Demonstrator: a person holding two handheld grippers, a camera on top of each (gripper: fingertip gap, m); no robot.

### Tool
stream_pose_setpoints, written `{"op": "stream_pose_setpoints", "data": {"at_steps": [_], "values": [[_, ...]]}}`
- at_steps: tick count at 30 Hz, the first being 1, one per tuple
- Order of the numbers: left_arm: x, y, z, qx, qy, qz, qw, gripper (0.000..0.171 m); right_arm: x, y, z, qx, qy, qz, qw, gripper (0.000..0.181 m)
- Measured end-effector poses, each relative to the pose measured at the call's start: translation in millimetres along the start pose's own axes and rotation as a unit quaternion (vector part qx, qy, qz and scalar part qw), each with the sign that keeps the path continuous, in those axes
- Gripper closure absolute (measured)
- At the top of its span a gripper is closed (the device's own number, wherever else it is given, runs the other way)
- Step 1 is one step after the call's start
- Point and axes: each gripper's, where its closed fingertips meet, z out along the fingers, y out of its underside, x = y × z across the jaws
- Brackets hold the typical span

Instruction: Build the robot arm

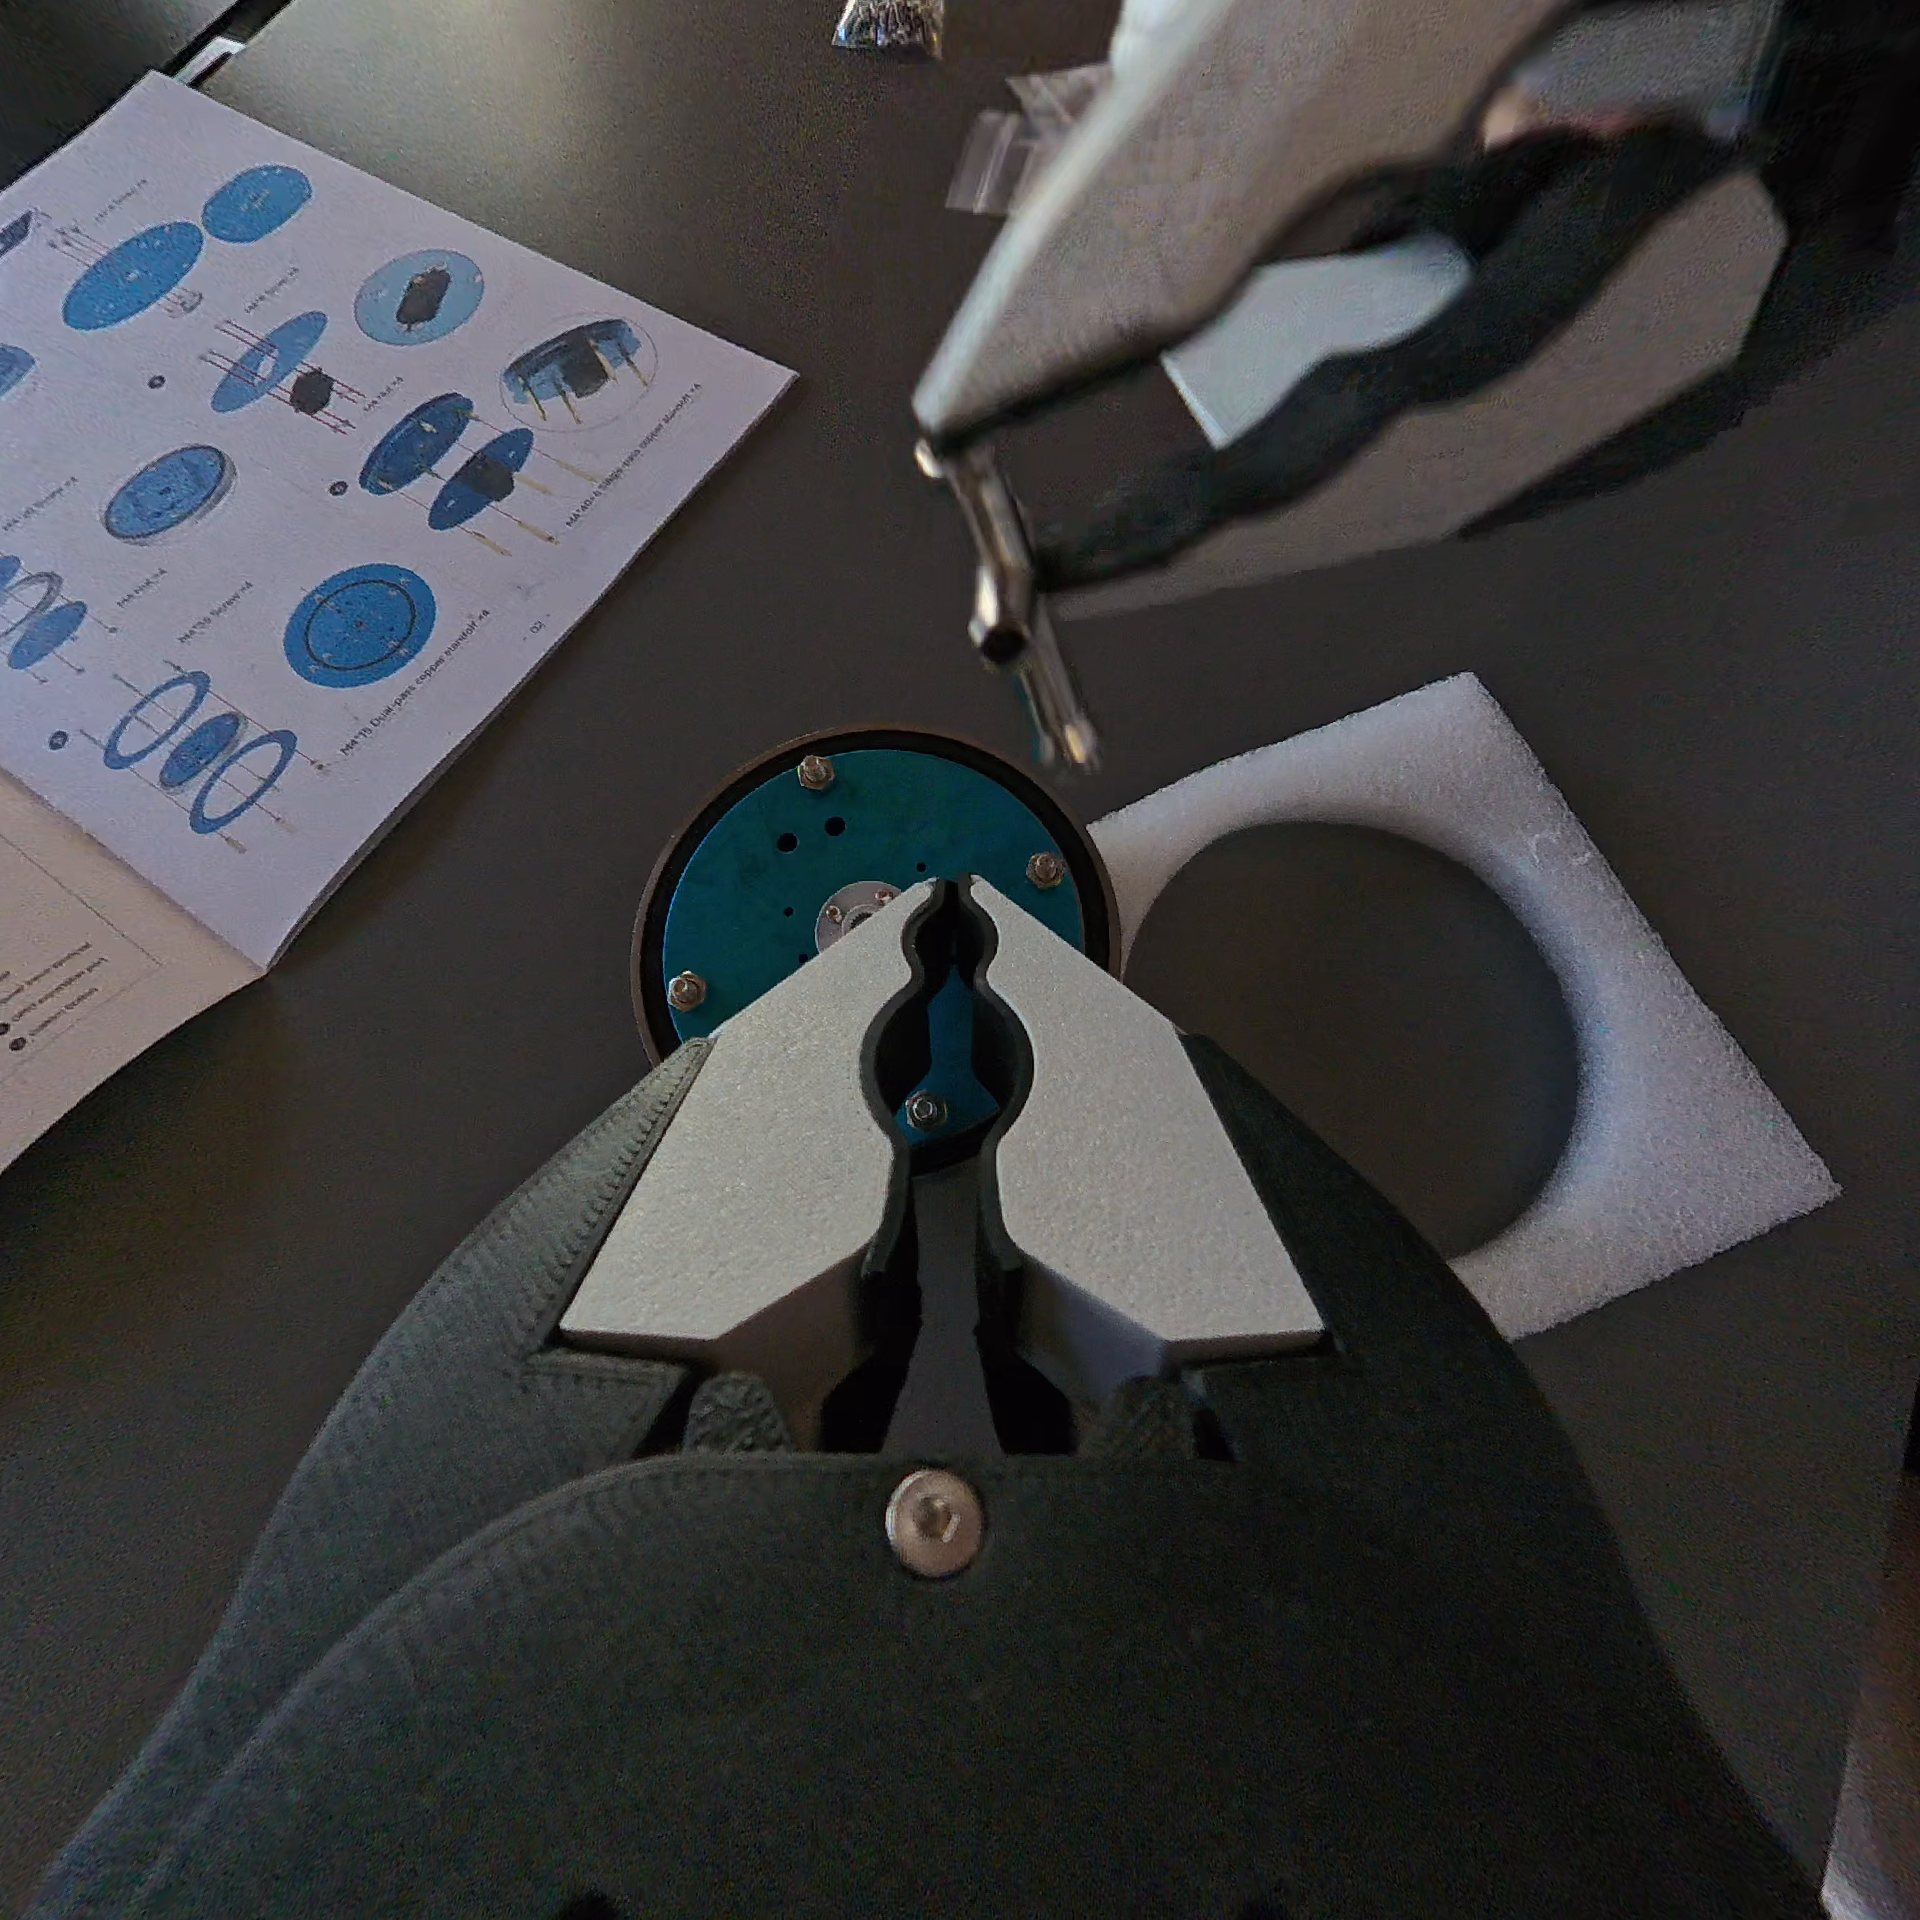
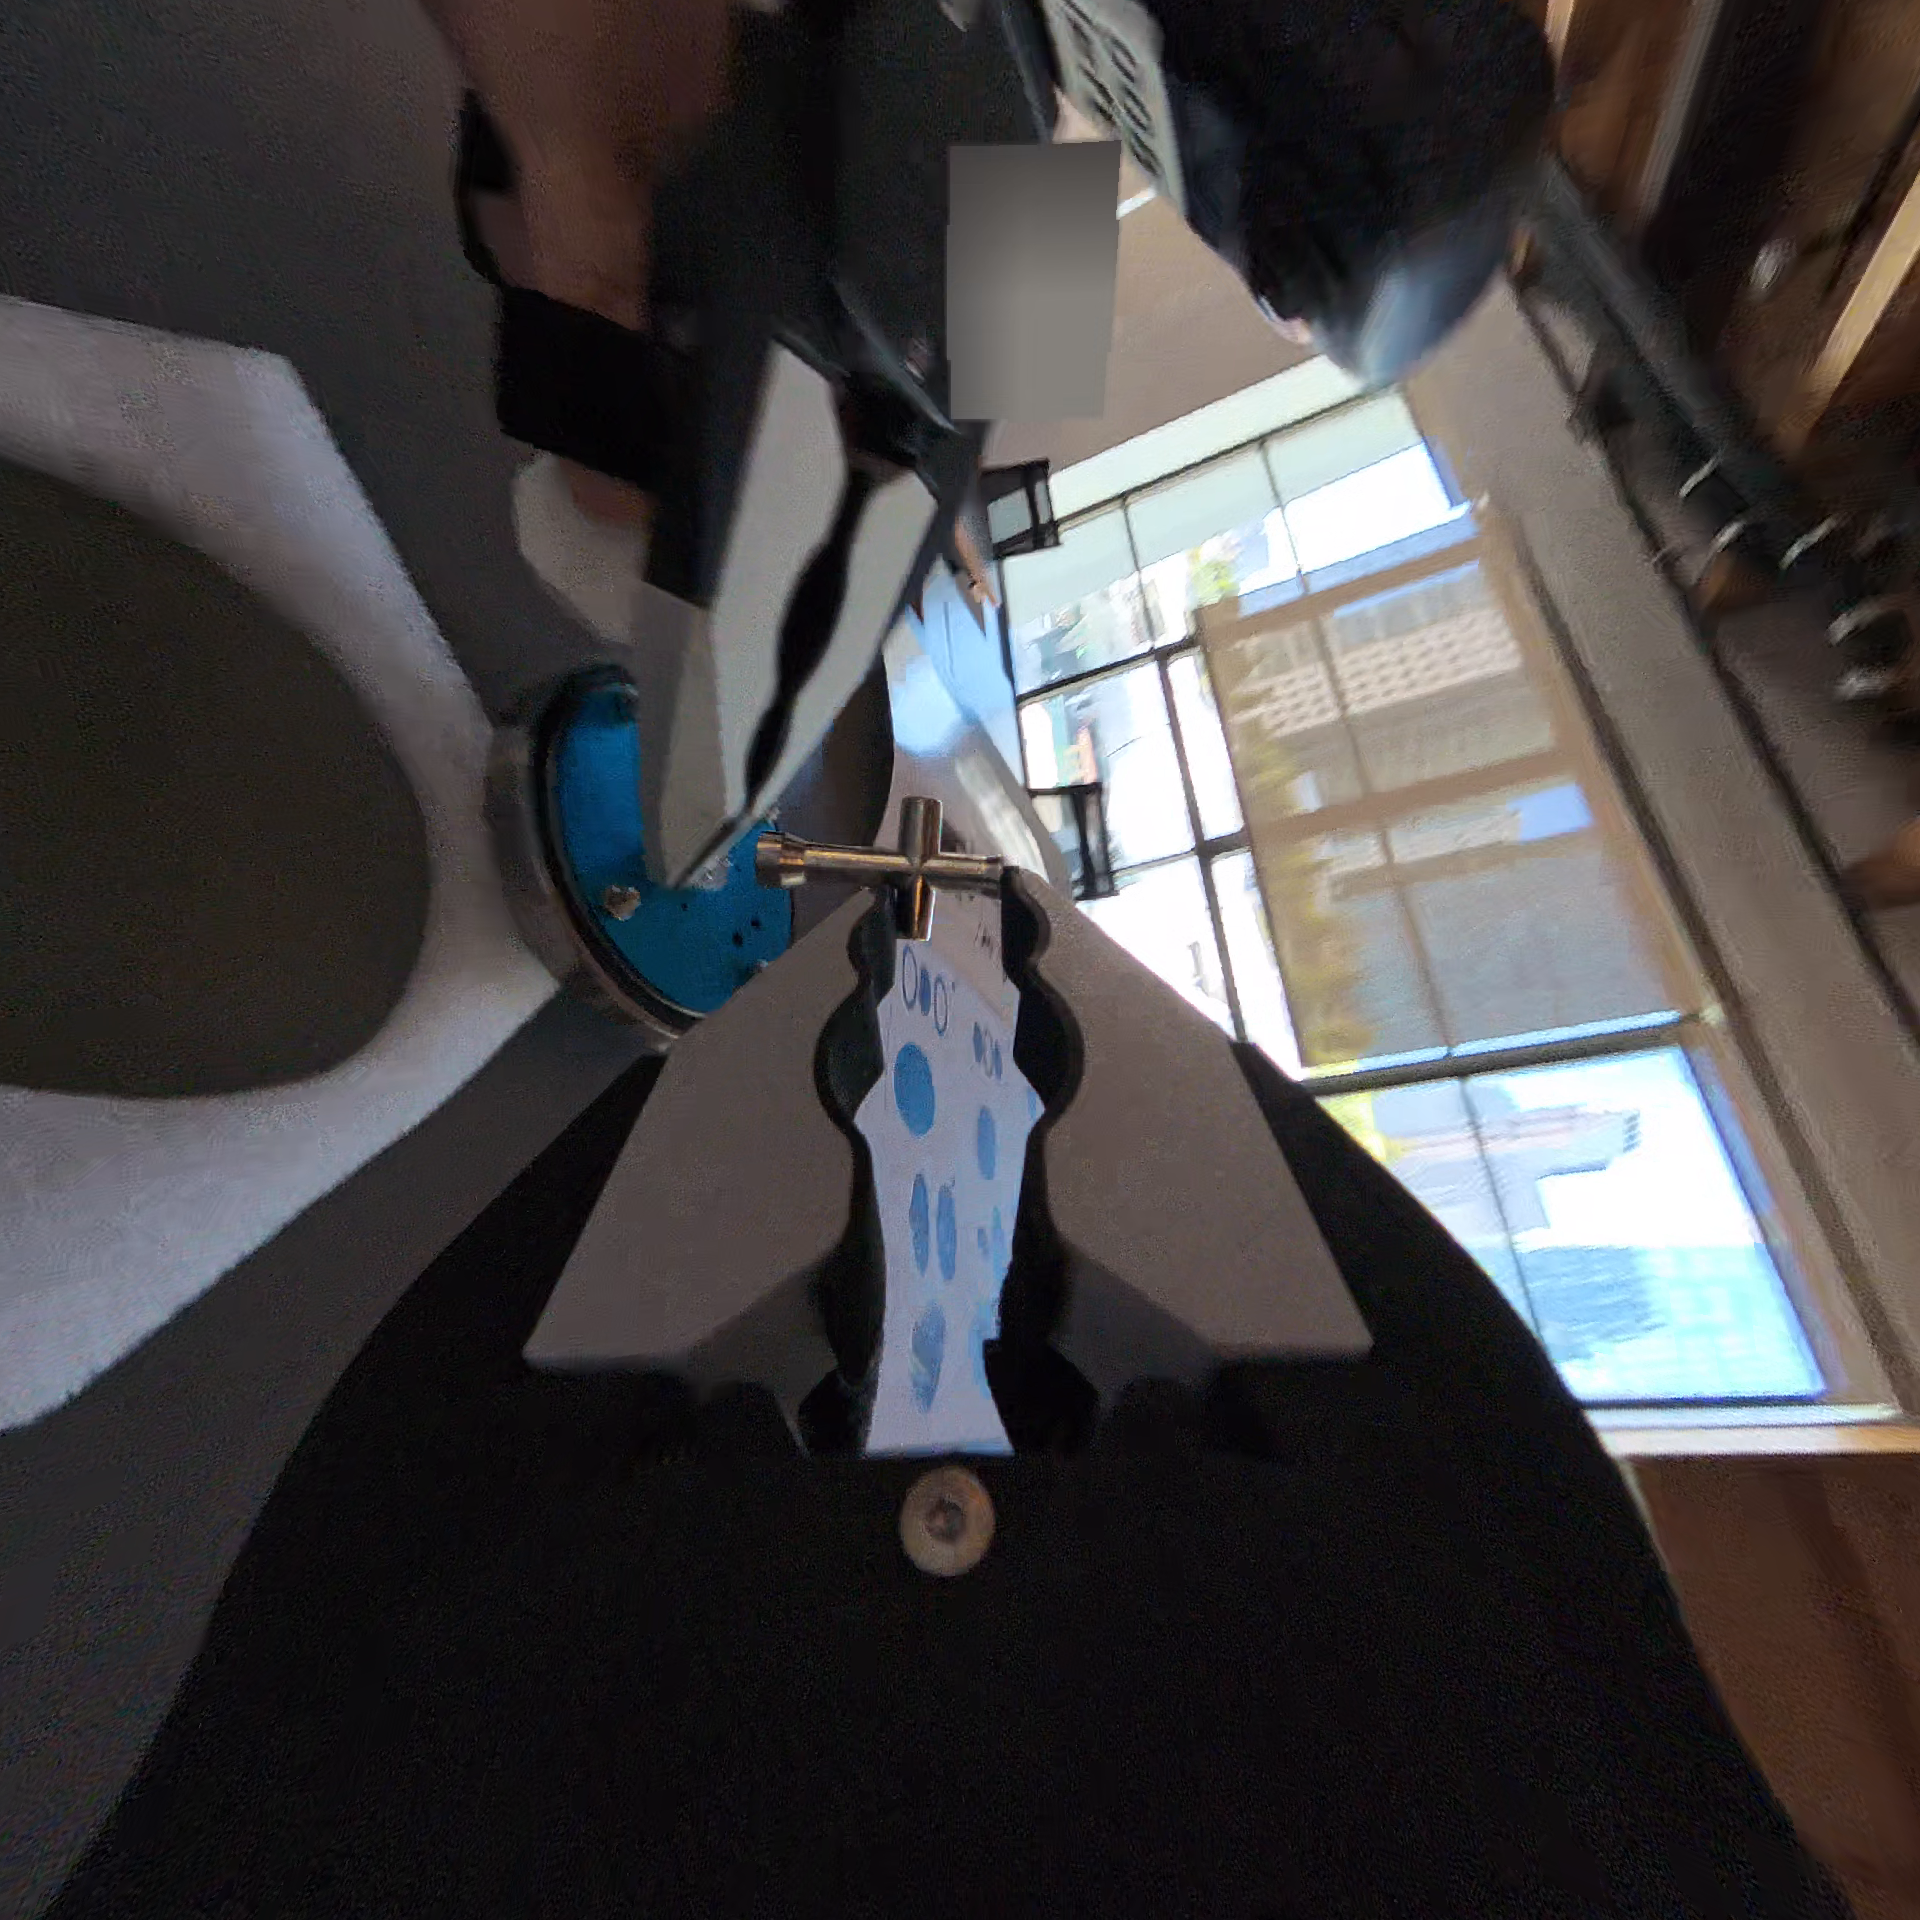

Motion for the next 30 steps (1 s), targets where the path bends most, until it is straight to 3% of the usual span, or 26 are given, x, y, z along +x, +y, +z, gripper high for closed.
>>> {"op": "stream_pose_setpoints", "data": {"at_steps": [4, 9, 24, 30], "values": [[0, 0, 0, 0.003, 0.001, -0.003, 1.0, 0.171, -11, -10, -1, 0.02, 0.04, -0.085, 0.995, 0.162], [0, 0, 0, 0.008, 0.006, -0.009, 1.0, 0.171, -26, -2, 4, 0.011, 0.037, -0.155, 0.987, 0.162], [0, -1, 0, 0.007, 0.005, -0.006, 1.0, 0.171, -37, -1, 5, 0.026, 0.021, -0.201, 0.979, 0.162], [1, -1, 1, 0.011, 0.007, -0.011, 1.0, 0.171, -36, 2, 6, 0.006, 0.024, -0.176, 0.984, 0.162]]}}
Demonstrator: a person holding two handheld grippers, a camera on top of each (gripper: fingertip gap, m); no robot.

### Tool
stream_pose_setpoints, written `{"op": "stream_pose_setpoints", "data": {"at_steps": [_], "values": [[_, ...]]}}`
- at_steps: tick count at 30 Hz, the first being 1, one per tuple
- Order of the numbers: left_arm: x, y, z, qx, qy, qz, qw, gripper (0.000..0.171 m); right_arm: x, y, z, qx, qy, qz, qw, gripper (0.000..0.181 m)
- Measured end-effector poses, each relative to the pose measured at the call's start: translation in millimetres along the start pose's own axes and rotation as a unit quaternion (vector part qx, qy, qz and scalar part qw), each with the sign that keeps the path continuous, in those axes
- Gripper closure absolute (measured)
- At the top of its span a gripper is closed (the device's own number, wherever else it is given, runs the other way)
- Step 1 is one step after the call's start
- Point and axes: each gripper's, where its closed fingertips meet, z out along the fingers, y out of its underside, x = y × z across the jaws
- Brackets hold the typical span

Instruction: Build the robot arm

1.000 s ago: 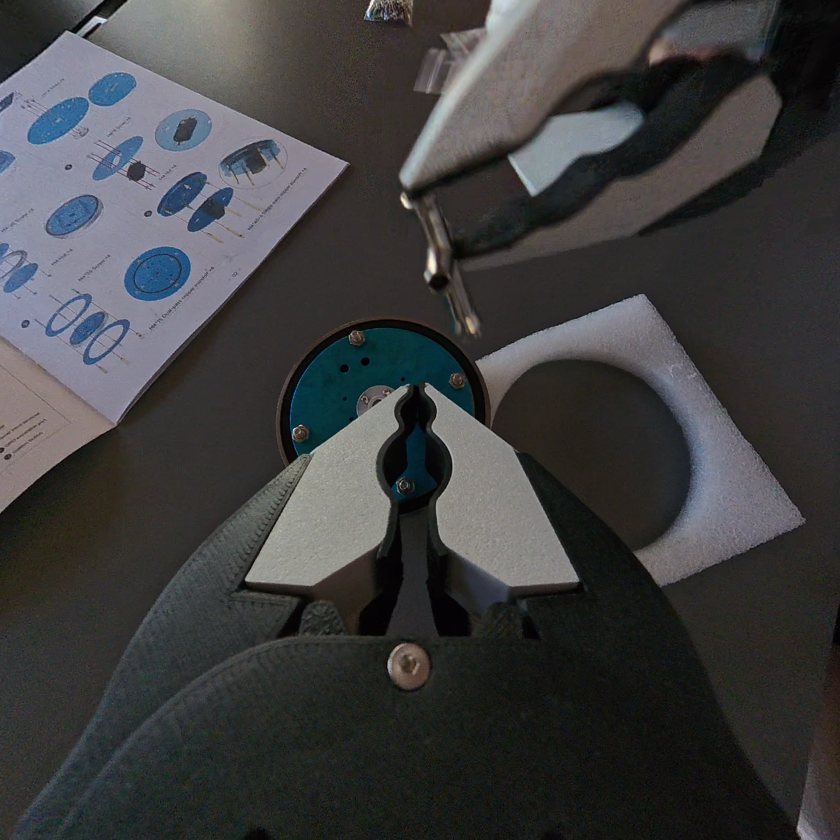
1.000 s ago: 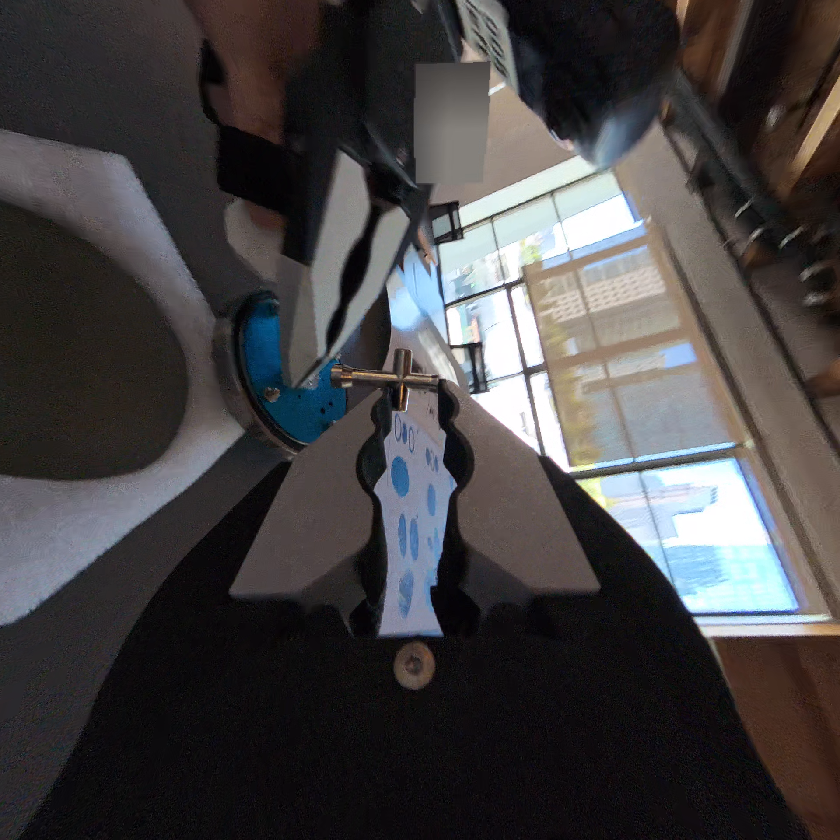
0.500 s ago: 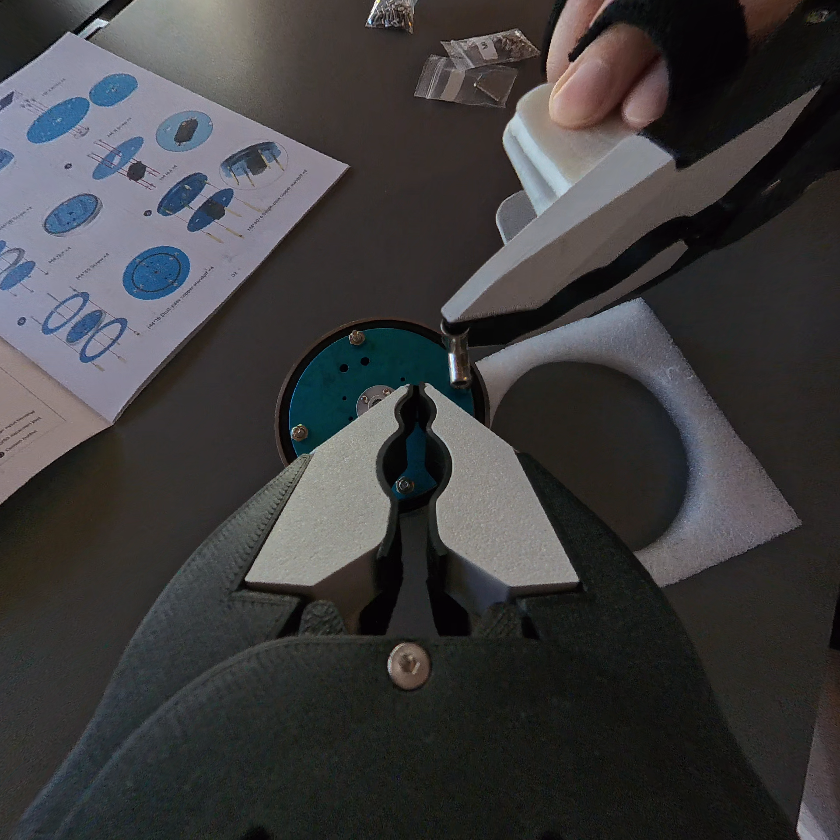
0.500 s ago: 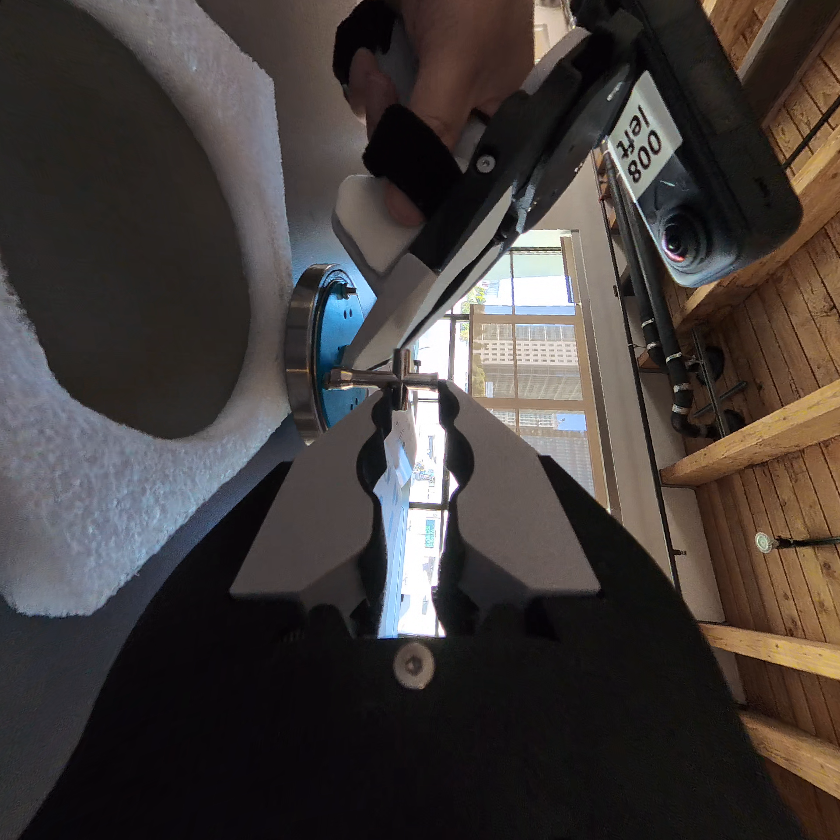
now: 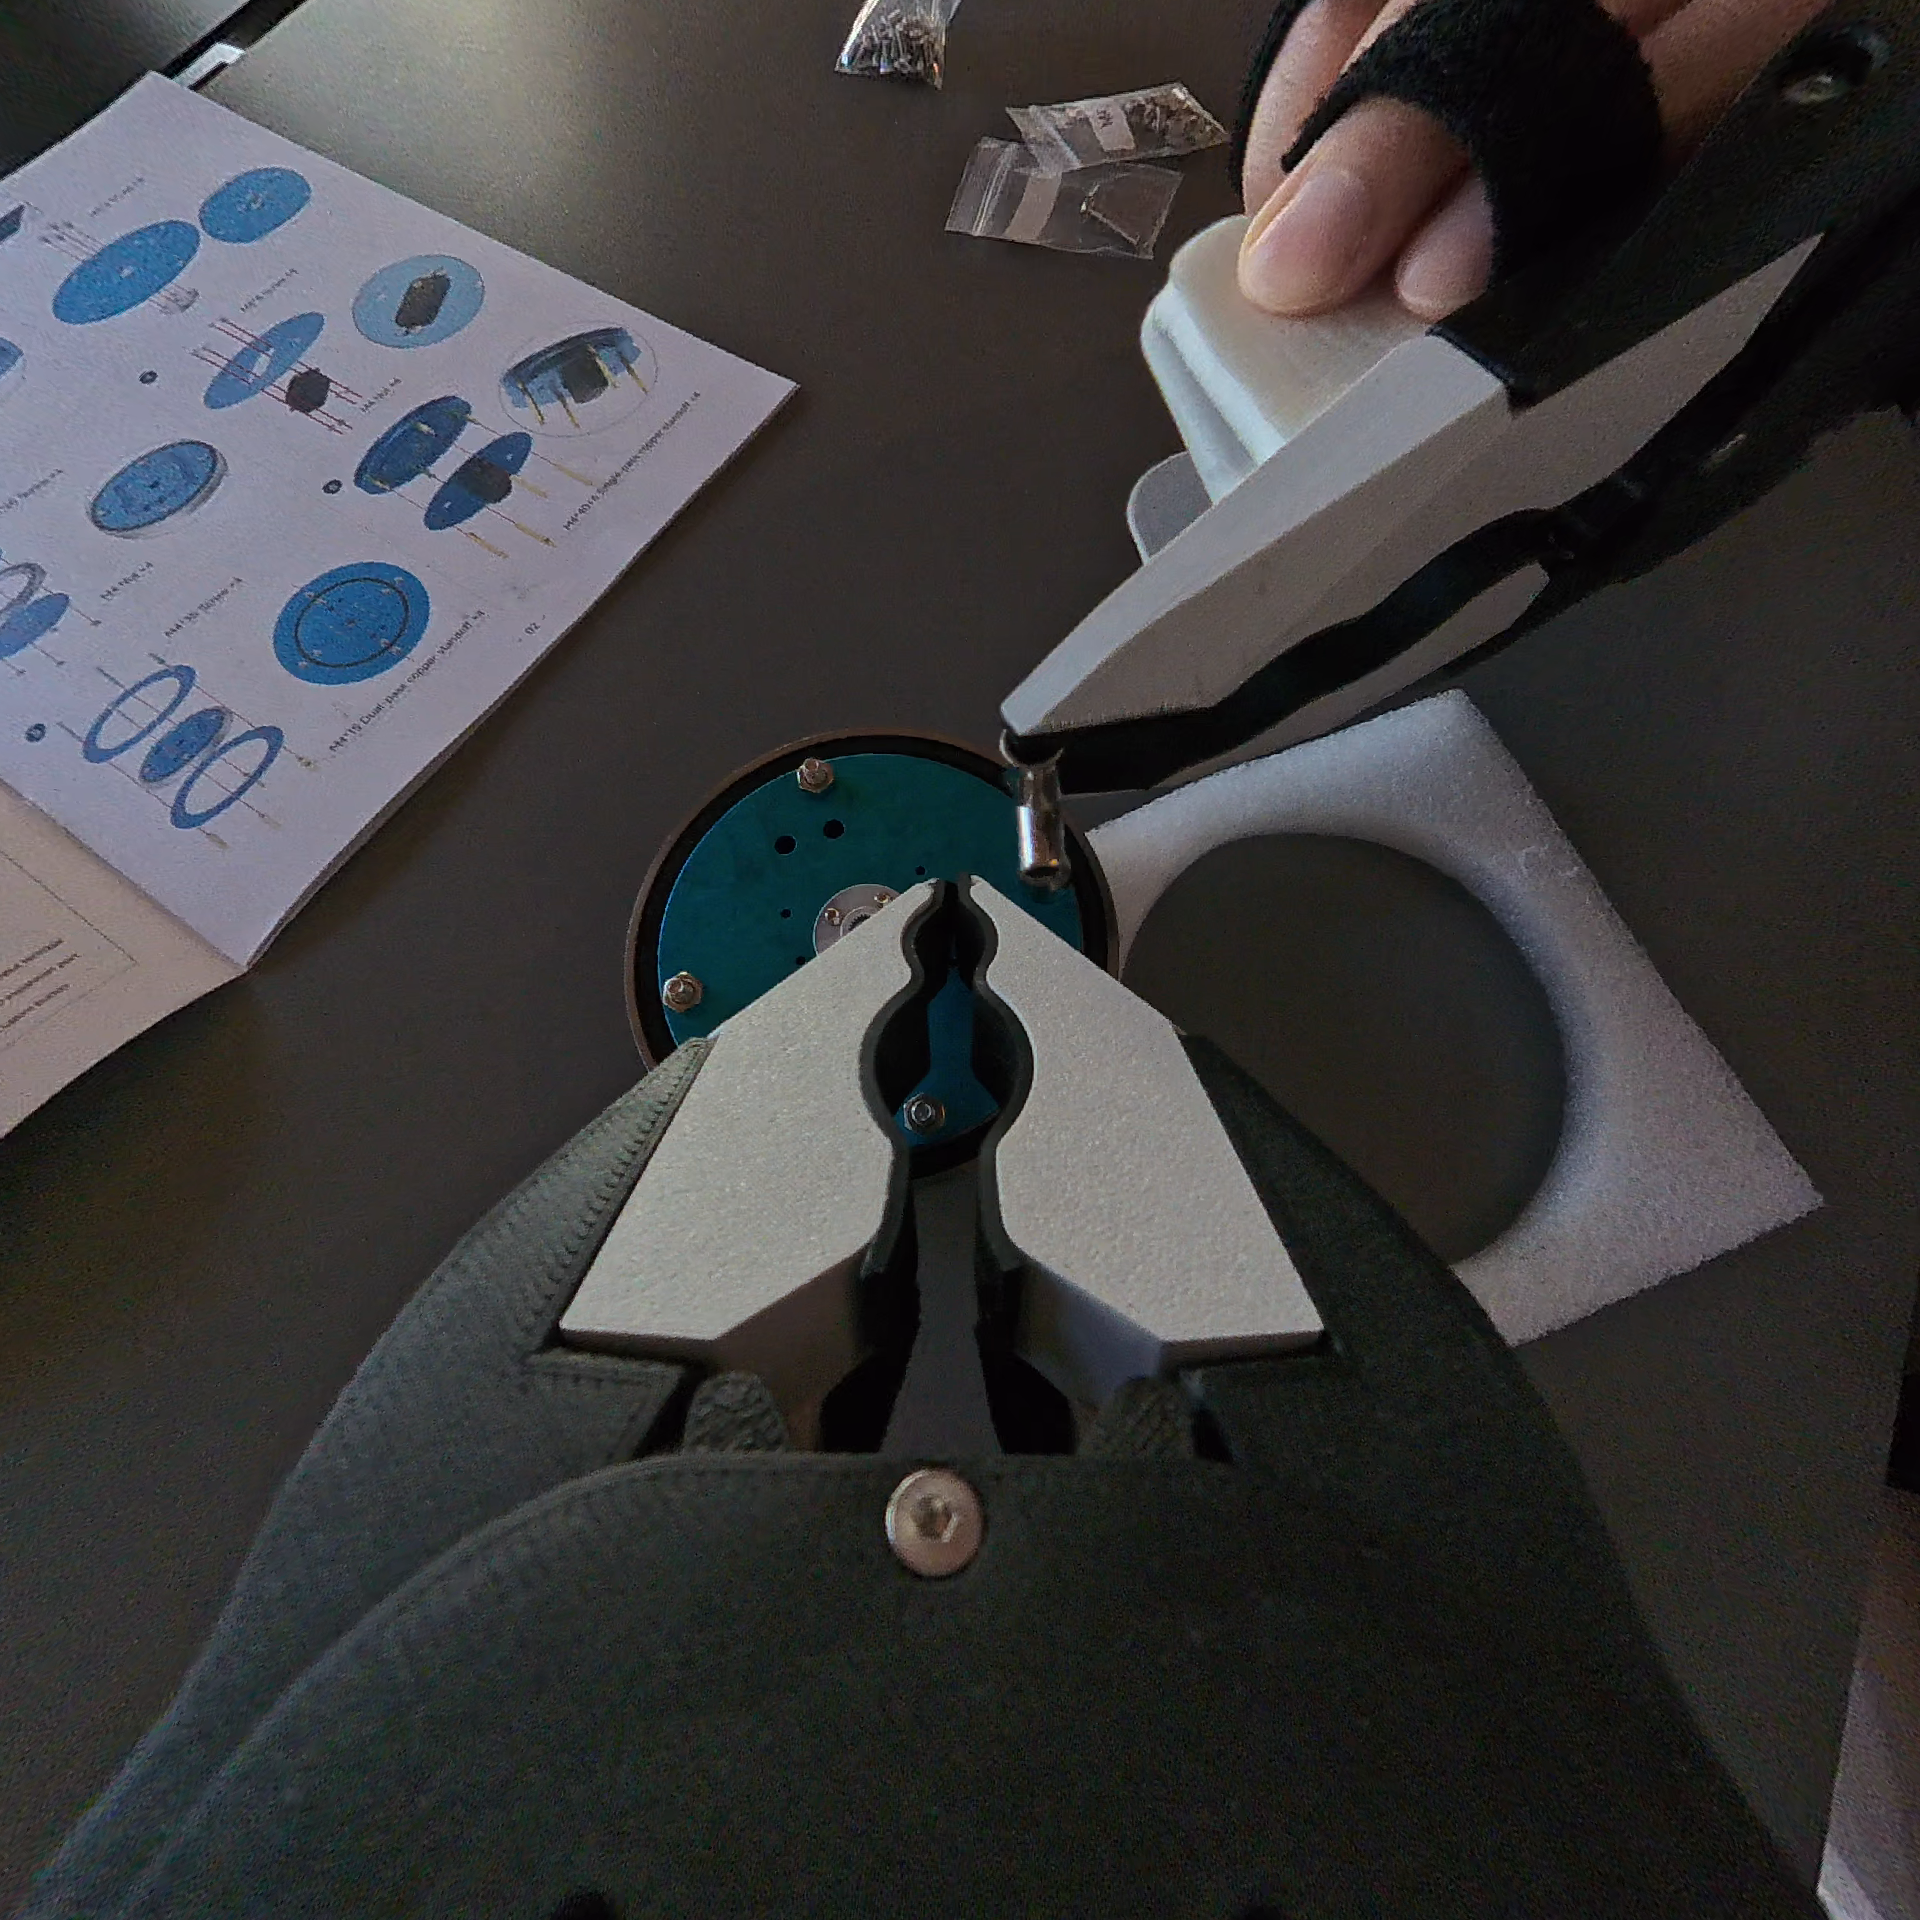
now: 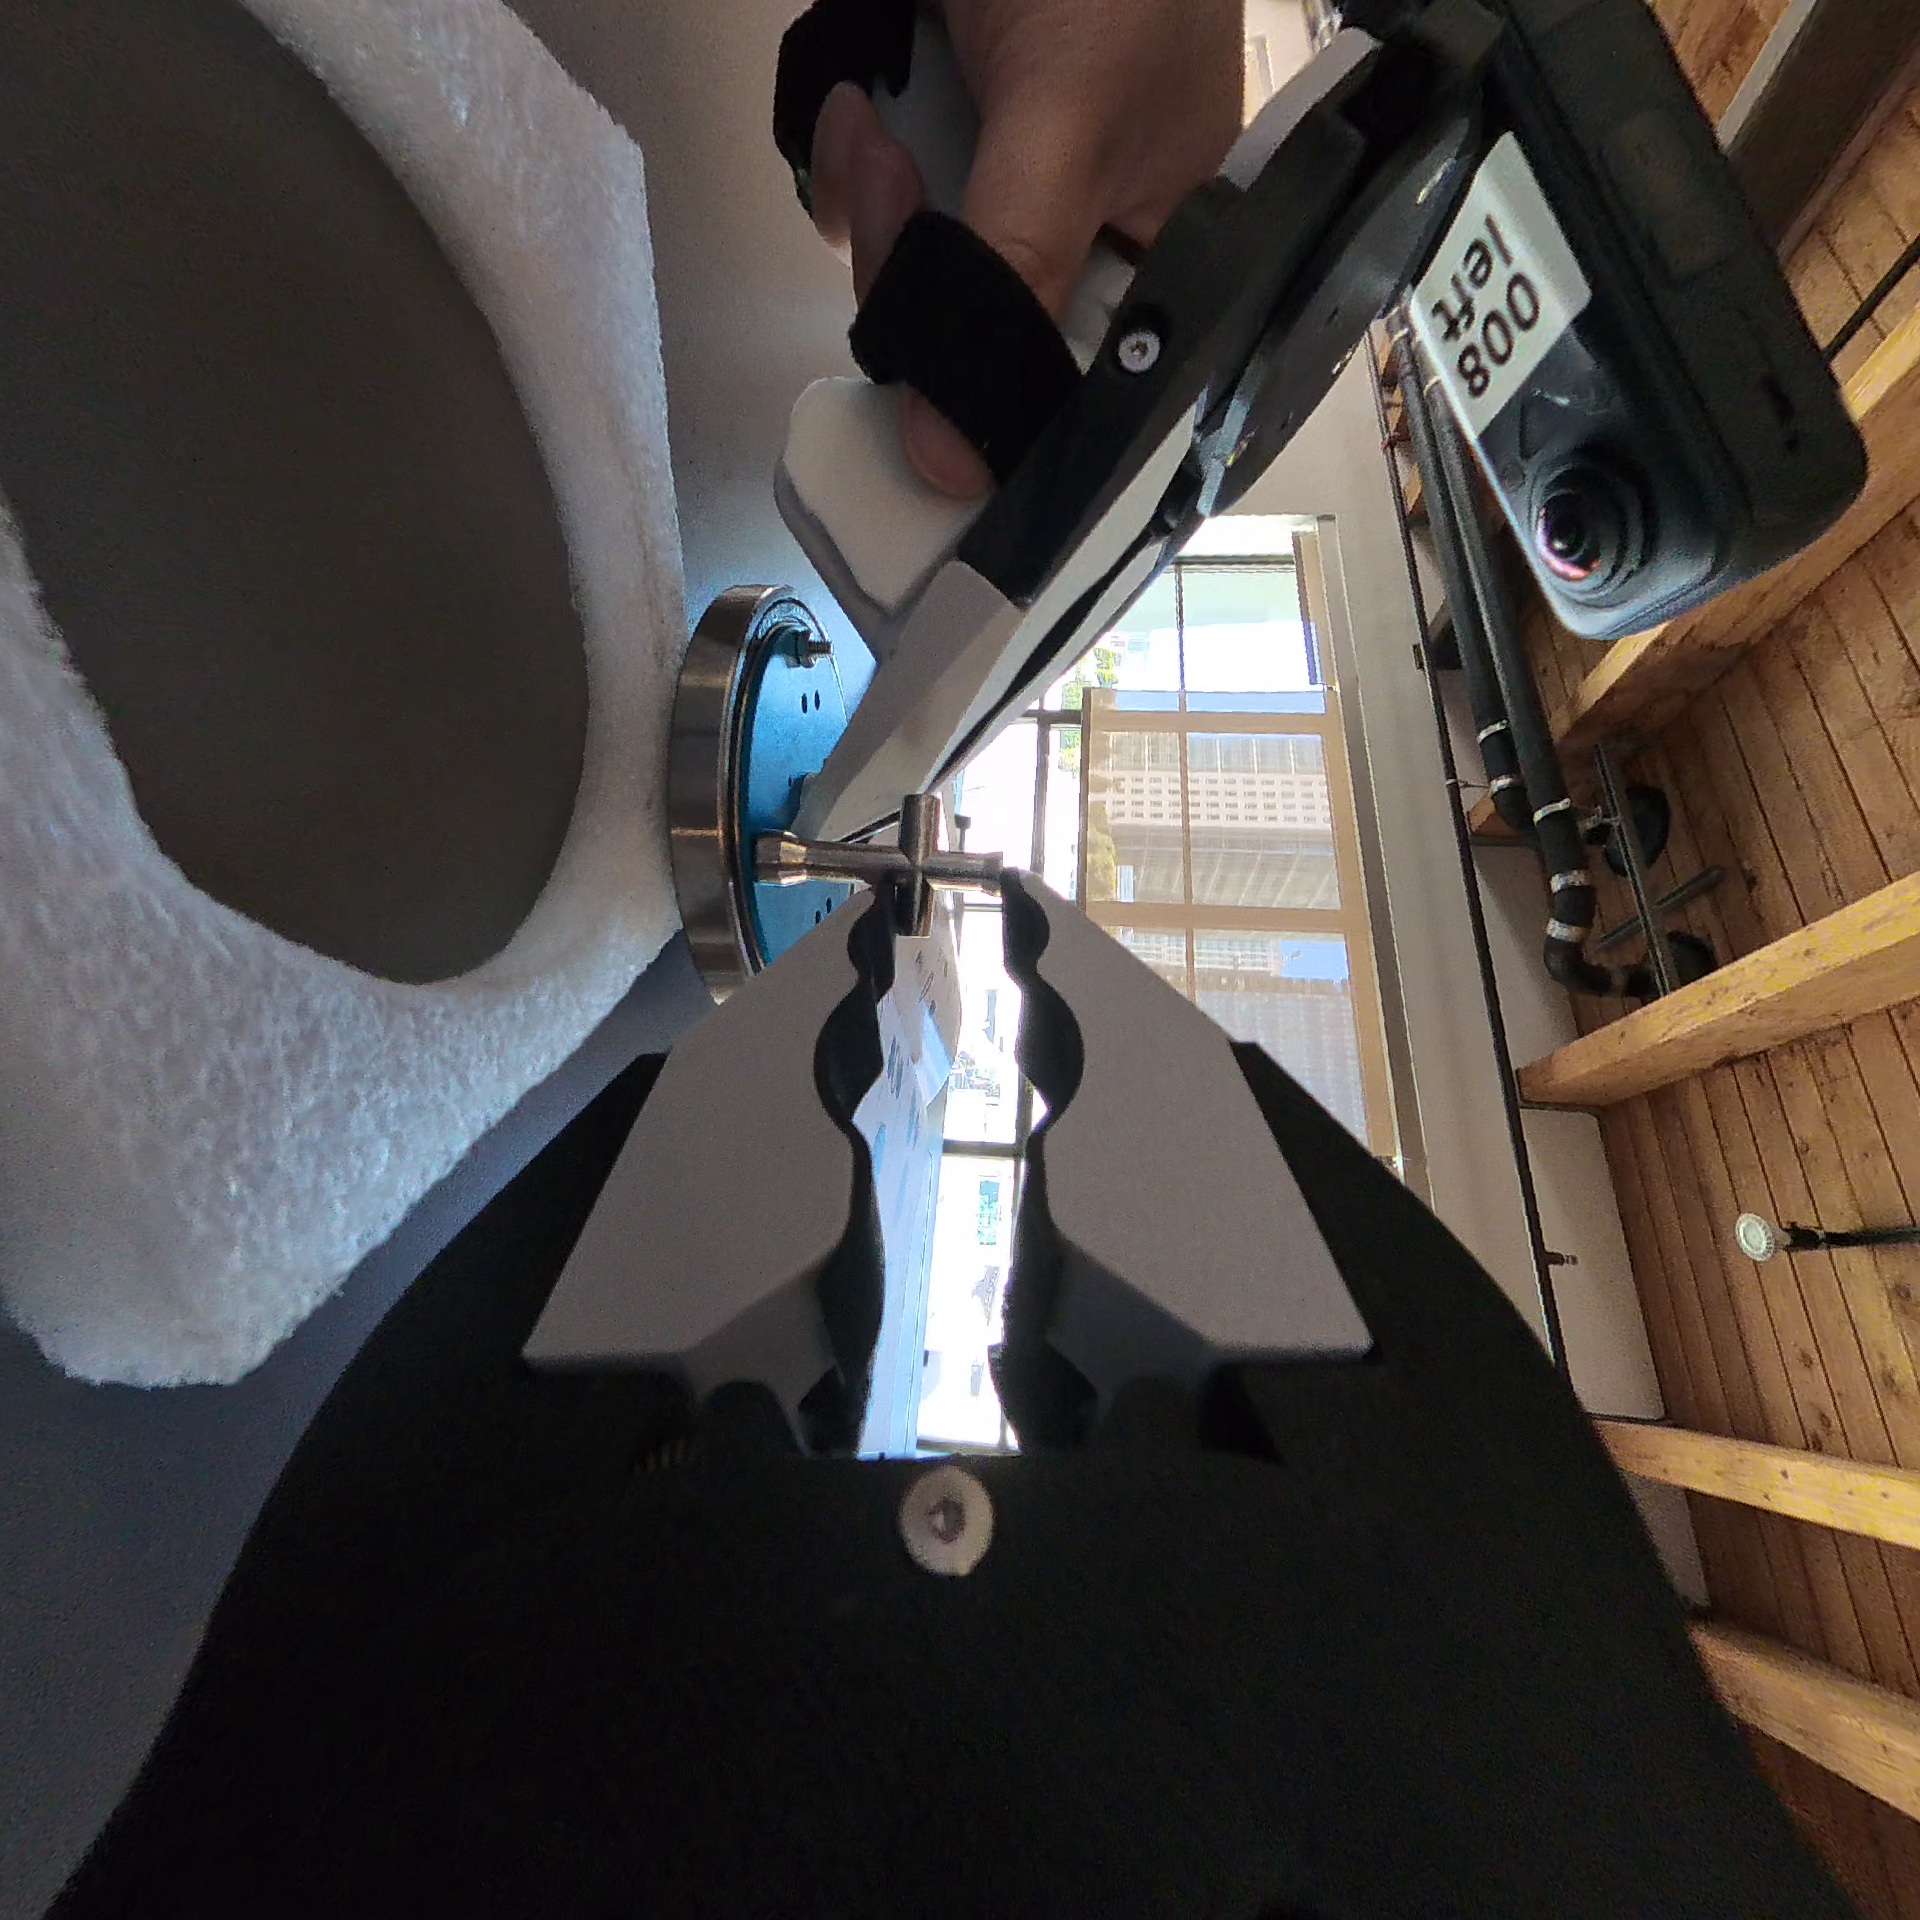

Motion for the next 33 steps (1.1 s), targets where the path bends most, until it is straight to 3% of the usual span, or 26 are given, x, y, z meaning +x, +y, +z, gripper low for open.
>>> {"op": "stream_pose_setpoints", "data": {"at_steps": [4, 9, 17, 19, 21, 24, 27, 29, 31, 33], "values": [[-1, 2, -7, 0.0, 0.002, -0.003, 1.0, 0.17, -1, -2, -2, 0.001, 0.006, -0.007, 1.0, 0.162], [17, -15, -24, 0.061, 0.053, 0.017, 0.997, 0.157, -1, -2, -2, -0.001, 0.007, -0.014, 1.0, 0.162], [16, -17, -13, 0.052, 0.032, 0.045, 0.997, 0.165, -2, -3, -3, 0.004, -0.007, -0.014, 1.0, 0.161], [16, -17, -14, 0.051, 0.039, 0.034, 0.997, 0.165, -4, -4, -4, 0.012, -0.039, 0.022, 0.999, 0.155], [15, -16, -14, 0.048, 0.039, 0.034, 0.997, 0.165, -3, -11, -9, 0.038, -0.093, 0.084, 0.991, 0.138], [15, -16, -14, 0.046, 0.035, 0.042, 0.997, 0.165, 20, -12, -13, 0.06, -0.182, 0.199, 0.961, 0.129], [16, -16, -13, 0.043, 0.03, 0.051, 0.997, 0.165, 27, -17, -18, 0.06, -0.363, 0.287, 0.884, 0.13], [16, -16, -13, 0.041, 0.026, 0.06, 0.997, 0.165, 31, -19, -17, 0.052, -0.438, 0.281, 0.852, 0.14], [16, -16, -13, 0.041, 0.023, 0.065, 0.997, 0.165, 27, -12, -10, 0.025, -0.477, 0.233, 0.847, 0.161], [16, -16, -13, 0.041, 0.023, 0.065, 0.997, 0.165, 15, -9, -12, 0.009, -0.525, 0.21, 0.824, 0.168]]}}
